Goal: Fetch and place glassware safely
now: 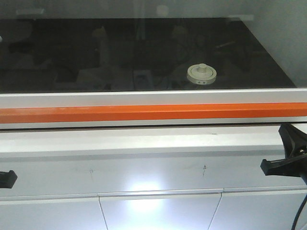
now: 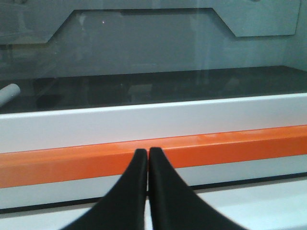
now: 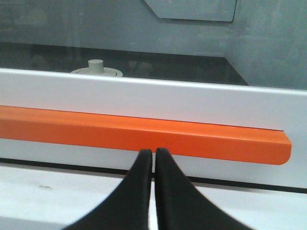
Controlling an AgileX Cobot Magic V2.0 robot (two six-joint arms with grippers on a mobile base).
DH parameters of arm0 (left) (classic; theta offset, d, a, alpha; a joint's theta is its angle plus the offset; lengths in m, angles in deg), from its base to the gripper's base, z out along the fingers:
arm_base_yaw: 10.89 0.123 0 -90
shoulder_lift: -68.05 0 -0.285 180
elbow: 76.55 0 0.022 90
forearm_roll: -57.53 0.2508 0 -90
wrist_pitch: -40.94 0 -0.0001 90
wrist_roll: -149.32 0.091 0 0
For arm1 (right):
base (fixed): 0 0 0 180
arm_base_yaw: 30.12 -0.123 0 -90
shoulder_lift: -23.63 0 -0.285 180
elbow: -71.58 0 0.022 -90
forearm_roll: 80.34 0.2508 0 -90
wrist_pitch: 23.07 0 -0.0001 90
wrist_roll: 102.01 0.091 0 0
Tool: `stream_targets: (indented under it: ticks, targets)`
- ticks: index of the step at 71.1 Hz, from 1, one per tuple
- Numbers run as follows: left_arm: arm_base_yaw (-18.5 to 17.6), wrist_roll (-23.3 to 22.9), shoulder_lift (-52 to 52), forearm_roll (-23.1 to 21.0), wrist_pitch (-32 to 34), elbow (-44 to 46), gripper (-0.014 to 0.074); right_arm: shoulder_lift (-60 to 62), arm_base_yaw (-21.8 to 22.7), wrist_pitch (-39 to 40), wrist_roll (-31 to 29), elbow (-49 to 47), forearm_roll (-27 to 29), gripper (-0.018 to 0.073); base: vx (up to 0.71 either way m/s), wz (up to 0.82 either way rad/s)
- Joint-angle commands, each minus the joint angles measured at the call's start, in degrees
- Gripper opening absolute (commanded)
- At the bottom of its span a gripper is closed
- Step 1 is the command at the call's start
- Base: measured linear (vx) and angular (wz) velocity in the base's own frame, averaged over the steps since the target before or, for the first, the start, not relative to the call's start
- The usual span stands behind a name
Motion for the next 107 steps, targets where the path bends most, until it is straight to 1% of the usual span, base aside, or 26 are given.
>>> stream_targets:
  ticks: [1, 10, 27, 33, 40, 79, 107]
  targets:
    - [-0.3, 0.0, 0.0, -0.6, 5.5, 1.4, -0.0007, -3.5, 0.0, 9.0, -1.9, -1.7, -0.3, -0.0001, 0.0, 0.0]
    - [-0.3, 0.0, 0.0, -0.6, 5.4, 1.4, -0.0007, -8.3, 0.0, 13.6, -1.8, -1.9, -0.3, -0.0001, 0.0, 0.0]
    - [-0.3, 0.0, 0.0, -0.6, 5.5, 1.4, -0.0007, -15.7, 0.0, 19.7, -2.3, -1.9, -0.3, -0.0001, 0.0, 0.0]
    - [-0.3, 0.0, 0.0, -0.6, 5.5, 1.4, -0.0007, -18.0, 0.0, 21.2, -3.7, -2.1, -0.3, -0.0001, 0.0, 0.0]
    - [-0.3, 0.0, 0.0, -0.6, 5.5, 1.4, -0.0007, -19.9, 0.0, 21.2, -4.7, -3.5, -0.6, -0.0001, 0.0, 0.0]
    - [-0.3, 0.0, 0.0, -0.6, 5.4, 1.4, -0.0007, -27.9, 0.0, 19.8, -4.7, -10.0, -1.3, -0.0001, 0.0, 0.0]
    - [-0.3, 0.0, 0.0, -0.6, 5.4, 1.4, -0.0007, -31.1, 0.0, 19.5, -4.7, -14.4, -1.2, -0.0001, 0.0, 0.0]
